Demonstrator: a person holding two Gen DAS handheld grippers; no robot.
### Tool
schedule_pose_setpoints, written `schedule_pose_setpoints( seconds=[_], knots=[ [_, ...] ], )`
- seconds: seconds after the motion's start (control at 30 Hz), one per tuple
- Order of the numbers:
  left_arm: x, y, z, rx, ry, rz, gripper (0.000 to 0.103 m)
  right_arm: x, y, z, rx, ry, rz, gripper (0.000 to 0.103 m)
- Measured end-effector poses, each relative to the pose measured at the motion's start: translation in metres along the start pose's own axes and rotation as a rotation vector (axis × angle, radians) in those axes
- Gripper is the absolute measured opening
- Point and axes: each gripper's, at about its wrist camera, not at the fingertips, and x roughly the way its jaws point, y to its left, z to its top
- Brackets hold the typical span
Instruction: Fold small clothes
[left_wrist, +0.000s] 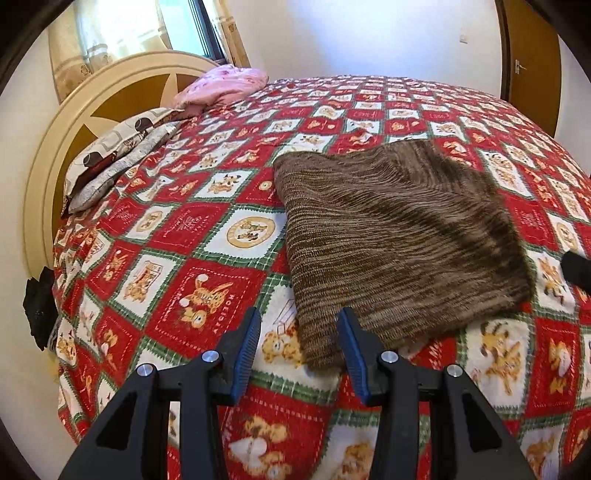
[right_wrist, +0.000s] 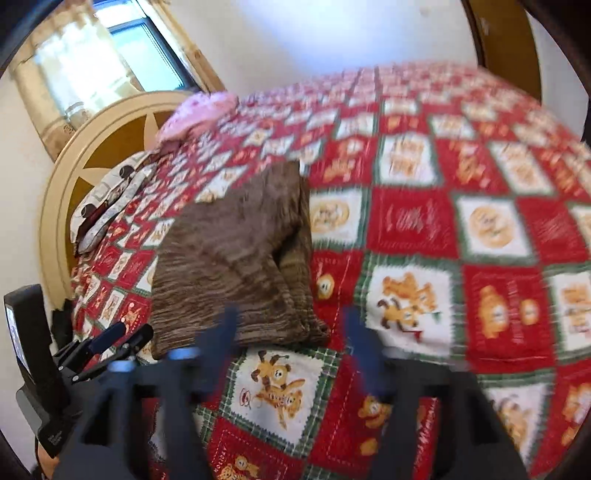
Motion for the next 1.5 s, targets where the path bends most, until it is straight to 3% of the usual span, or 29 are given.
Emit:
schedule_pose_setpoints(
  seconds=[0.13, 0.33, 0.4, 0.53, 0.97, 1.1, 1.5],
  knots=[
    [-0.018, 0.002, -0.01, 0.001, -0.013, 0.005, 0.047, -0.027, 0.014, -0.007, -0.049, -0.088, -0.07, 0.081],
    [-0.061, 0.009, -0.028, -0.006, -0.112, 0.036, 0.062, -0.065, 0.032, -0.029, -0.117, -0.23, -0.181, 0.091],
    [-0.077, 0.011, -0.034, -0.009, -0.145, 0.025, 0.069, -0.078, 0.039, -0.037, -0.145, -0.275, -0.196, 0.096],
    [-0.1, 0.013, -0.042, -0.018, -0.186, 0.007, 0.074, -0.096, 0.05, -0.047, -0.172, -0.323, -0.205, 0.097],
    [-0.138, 0.03, -0.058, -0.055, -0.256, 0.046, 0.076, -0.132, 0.072, -0.059, -0.137, -0.39, -0.131, 0.102],
    [-0.149, 0.03, -0.059, -0.054, -0.284, 0.04, 0.076, -0.139, 0.074, -0.062, -0.142, -0.433, -0.154, 0.103],
    [-0.161, 0.022, -0.062, -0.036, -0.307, 0.047, 0.076, -0.143, 0.066, -0.066, -0.122, -0.435, -0.155, 0.103]
  ],
)
